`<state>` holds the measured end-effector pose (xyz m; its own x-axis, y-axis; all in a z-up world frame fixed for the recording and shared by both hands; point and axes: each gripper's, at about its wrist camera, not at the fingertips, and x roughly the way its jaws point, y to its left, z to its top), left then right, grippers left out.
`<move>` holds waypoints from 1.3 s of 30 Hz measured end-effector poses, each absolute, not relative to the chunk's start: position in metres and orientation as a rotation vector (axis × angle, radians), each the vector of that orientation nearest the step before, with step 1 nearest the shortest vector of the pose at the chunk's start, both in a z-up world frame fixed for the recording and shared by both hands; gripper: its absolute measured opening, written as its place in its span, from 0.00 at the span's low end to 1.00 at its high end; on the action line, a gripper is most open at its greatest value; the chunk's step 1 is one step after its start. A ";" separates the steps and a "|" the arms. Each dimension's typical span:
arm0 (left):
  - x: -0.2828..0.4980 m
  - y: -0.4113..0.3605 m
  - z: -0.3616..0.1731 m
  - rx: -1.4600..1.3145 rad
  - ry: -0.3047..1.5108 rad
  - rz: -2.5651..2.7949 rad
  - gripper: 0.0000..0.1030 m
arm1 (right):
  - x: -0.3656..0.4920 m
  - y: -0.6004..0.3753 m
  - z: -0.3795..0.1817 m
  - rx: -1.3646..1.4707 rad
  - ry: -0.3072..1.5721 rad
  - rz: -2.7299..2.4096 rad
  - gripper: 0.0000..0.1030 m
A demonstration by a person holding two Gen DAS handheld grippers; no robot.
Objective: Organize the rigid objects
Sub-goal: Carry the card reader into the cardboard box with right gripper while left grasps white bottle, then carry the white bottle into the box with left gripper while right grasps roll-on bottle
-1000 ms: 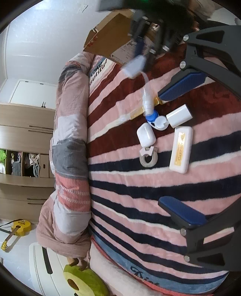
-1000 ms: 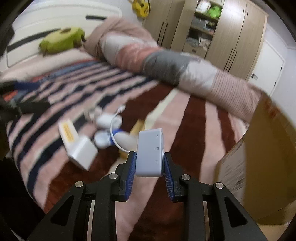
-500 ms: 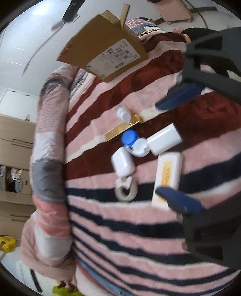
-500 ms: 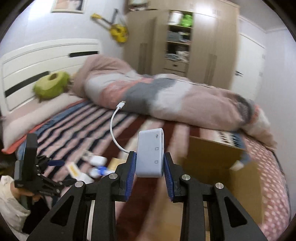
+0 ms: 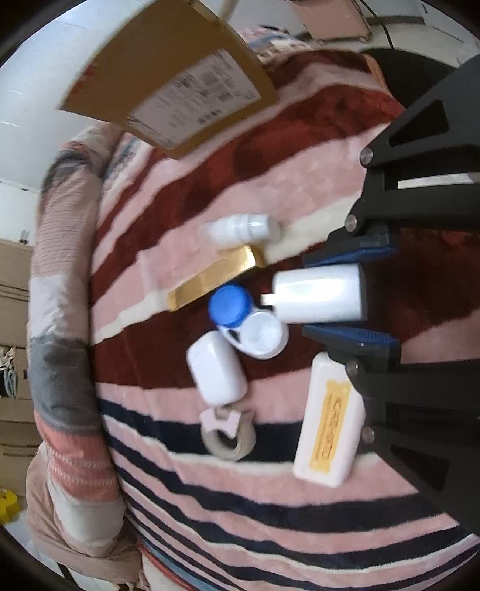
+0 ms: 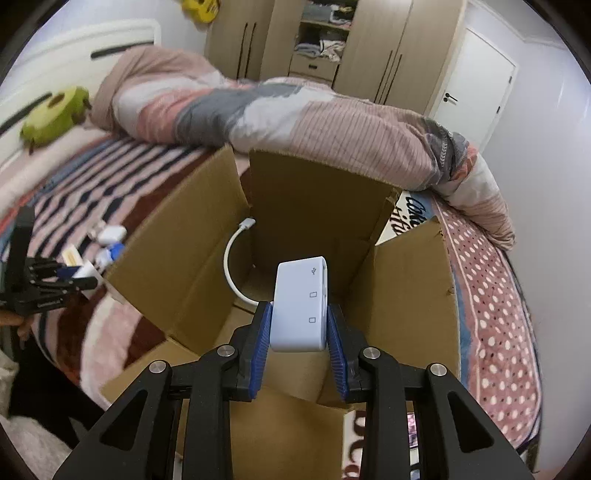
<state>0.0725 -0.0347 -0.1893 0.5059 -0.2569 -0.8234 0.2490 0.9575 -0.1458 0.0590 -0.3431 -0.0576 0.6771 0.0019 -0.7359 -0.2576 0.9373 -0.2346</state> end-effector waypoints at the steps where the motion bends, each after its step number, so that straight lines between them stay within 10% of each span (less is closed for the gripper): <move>1: 0.074 -0.036 -0.194 -0.009 1.010 -0.299 0.26 | 0.059 -0.345 -0.059 -0.338 0.820 0.142 0.25; 14: 0.053 -0.007 -0.123 -0.059 0.866 -0.373 0.23 | 0.042 -0.255 -0.027 -0.133 0.623 0.580 0.49; 29: 0.069 -0.068 0.038 0.094 0.780 -0.745 0.23 | 0.106 -0.184 -0.200 -0.024 0.774 0.534 0.49; 34: 0.090 -0.154 0.041 0.180 0.828 -0.878 0.23 | 0.113 -0.187 -0.207 -0.056 0.804 0.514 0.20; 39: 0.112 -0.226 0.017 0.239 0.918 -0.919 0.23 | 0.100 -0.202 -0.201 -0.073 0.792 0.487 0.19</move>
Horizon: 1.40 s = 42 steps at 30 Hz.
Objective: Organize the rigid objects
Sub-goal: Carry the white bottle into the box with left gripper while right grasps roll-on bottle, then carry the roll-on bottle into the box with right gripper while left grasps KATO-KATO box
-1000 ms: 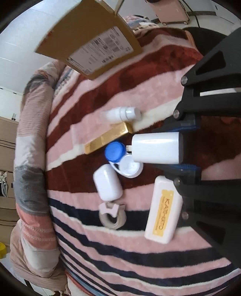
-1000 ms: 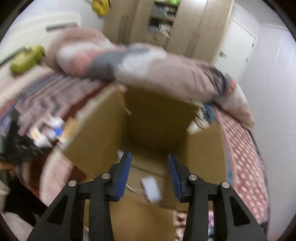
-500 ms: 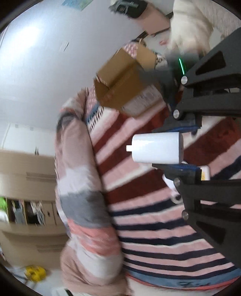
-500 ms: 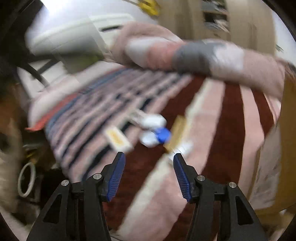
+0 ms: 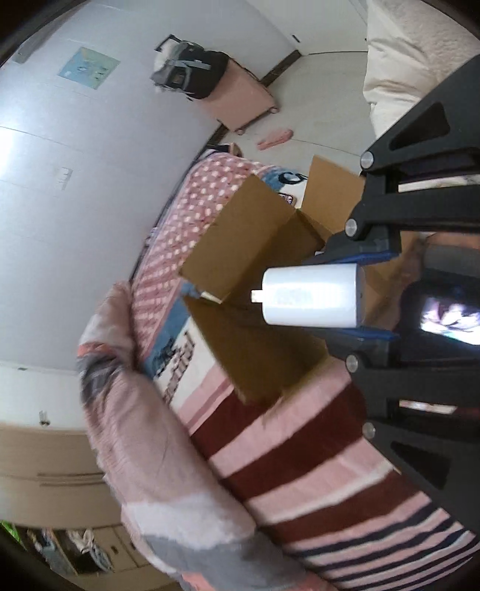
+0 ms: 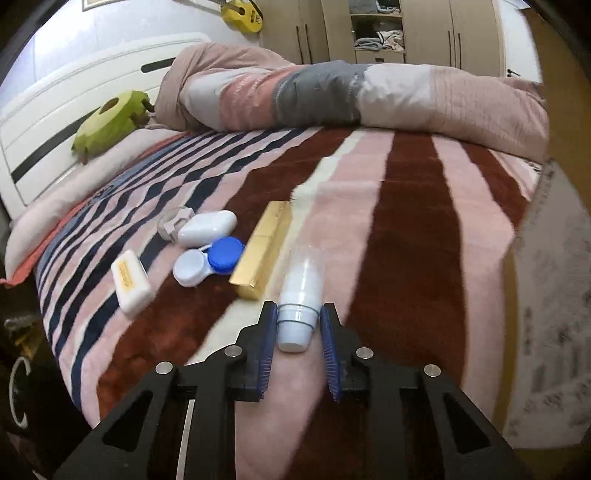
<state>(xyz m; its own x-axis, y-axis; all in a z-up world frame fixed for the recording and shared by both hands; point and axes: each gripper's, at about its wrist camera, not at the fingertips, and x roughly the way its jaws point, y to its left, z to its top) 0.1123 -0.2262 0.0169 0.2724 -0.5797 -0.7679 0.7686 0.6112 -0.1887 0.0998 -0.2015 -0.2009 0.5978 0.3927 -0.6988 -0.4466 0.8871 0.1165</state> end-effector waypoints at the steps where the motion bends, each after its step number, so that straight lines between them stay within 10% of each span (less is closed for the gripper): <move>1: 0.116 -0.235 0.010 0.240 0.944 -0.919 0.23 | 0.096 -0.206 -0.200 -0.074 0.792 0.481 0.19; 5: 0.123 -0.258 -0.015 0.259 1.003 -0.919 0.27 | 0.096 -0.215 -0.200 -0.083 0.806 0.478 0.19; 10: 0.116 -0.223 0.005 0.227 0.897 -0.860 0.80 | 0.101 -0.212 -0.206 -0.087 0.824 0.482 0.20; 22: 0.085 -0.017 -0.021 0.031 0.808 -0.481 0.80 | 0.051 -0.209 -0.108 -0.074 0.683 0.629 0.19; 35: 0.078 0.032 -0.150 -0.023 0.940 -0.291 0.80 | 0.054 -0.331 -0.023 -0.177 0.702 0.242 0.20; 39: 0.081 0.030 -0.178 -0.027 0.982 -0.271 0.79 | 0.065 -0.340 -0.047 -0.244 0.758 0.136 0.50; 42: 0.083 0.026 -0.185 0.013 0.974 -0.240 0.79 | 0.068 -0.337 -0.050 -0.211 0.755 0.175 0.50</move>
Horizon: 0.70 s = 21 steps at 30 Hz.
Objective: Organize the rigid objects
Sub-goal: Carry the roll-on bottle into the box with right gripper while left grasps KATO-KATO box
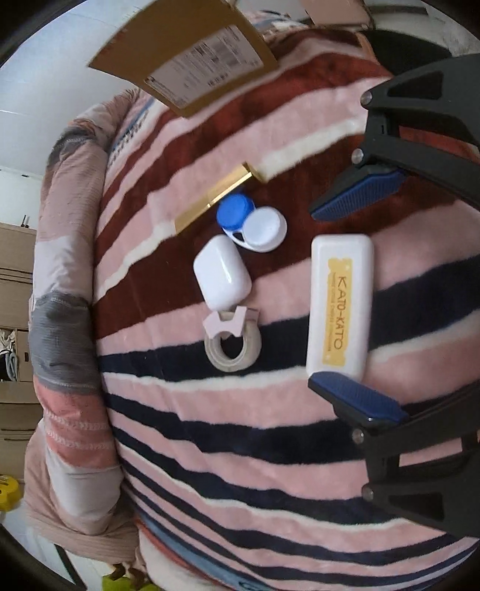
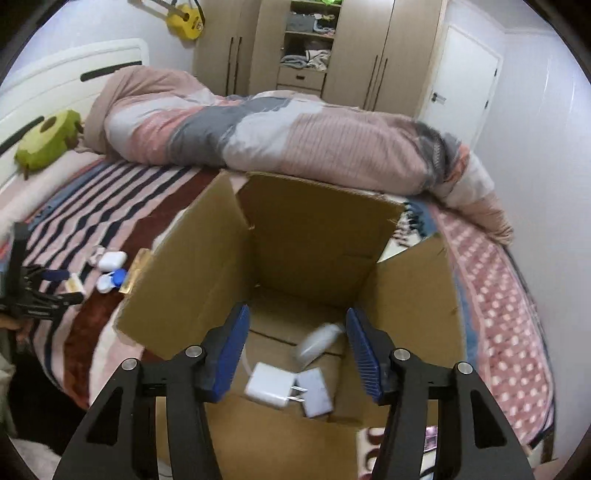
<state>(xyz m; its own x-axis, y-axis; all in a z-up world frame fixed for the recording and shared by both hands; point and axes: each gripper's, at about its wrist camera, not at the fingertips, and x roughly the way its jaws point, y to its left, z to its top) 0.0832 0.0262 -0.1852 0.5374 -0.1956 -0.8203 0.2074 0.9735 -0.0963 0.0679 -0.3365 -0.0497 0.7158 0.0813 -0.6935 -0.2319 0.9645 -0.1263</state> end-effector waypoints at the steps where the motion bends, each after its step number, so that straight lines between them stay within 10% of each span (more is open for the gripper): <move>1: 0.084 0.025 -0.187 0.028 0.975 -0.227 0.79 | 0.065 -0.333 -0.047 -0.207 0.738 0.192 0.50; 21: 0.072 0.045 -0.165 -0.018 0.900 -0.231 0.82 | 0.073 -0.183 -0.070 -0.171 0.710 0.676 0.59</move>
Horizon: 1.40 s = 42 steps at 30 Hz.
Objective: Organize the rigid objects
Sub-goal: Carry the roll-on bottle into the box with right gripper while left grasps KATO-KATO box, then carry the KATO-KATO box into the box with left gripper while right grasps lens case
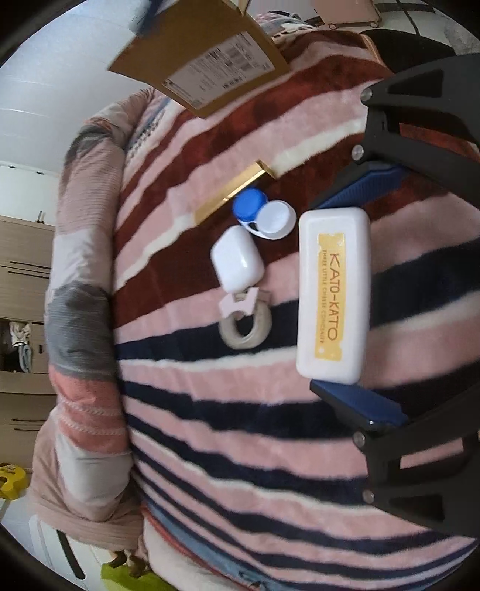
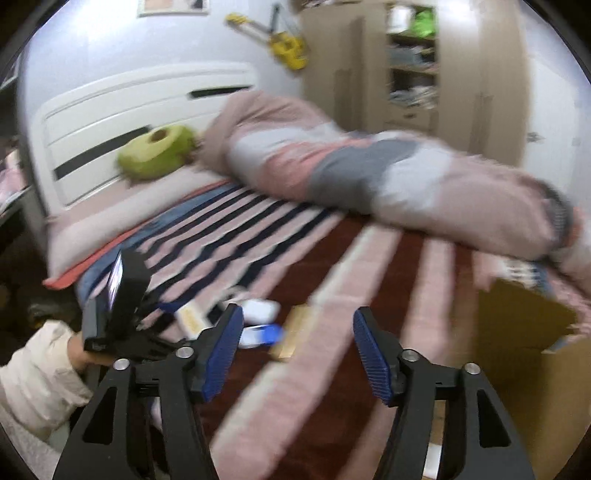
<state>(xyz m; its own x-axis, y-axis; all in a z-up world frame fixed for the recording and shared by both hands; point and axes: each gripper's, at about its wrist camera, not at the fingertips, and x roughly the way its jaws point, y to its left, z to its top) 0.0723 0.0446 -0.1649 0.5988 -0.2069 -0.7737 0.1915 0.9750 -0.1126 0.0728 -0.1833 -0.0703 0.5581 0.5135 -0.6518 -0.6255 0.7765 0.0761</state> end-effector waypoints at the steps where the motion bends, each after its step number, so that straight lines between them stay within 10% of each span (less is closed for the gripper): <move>1: 0.069 0.050 -0.158 -0.023 0.887 -0.229 0.82 | 0.077 -0.174 -0.085 -0.158 0.738 0.702 0.59; 9: 0.050 0.072 -0.127 -0.038 0.838 -0.236 0.82 | 0.115 -0.124 -0.206 -0.072 0.939 0.749 0.59; 24: 0.041 0.071 -0.066 -0.014 0.781 -0.334 0.82 | 0.116 -0.109 -0.204 -0.248 0.794 0.656 0.57; 34: 0.074 -0.131 0.043 0.188 0.710 -0.793 0.82 | 0.080 -0.162 -0.204 -0.239 0.782 0.623 0.57; 42: 0.109 -0.264 0.012 0.332 0.906 -0.883 0.83 | 0.070 -0.187 -0.208 -0.216 0.789 0.636 0.57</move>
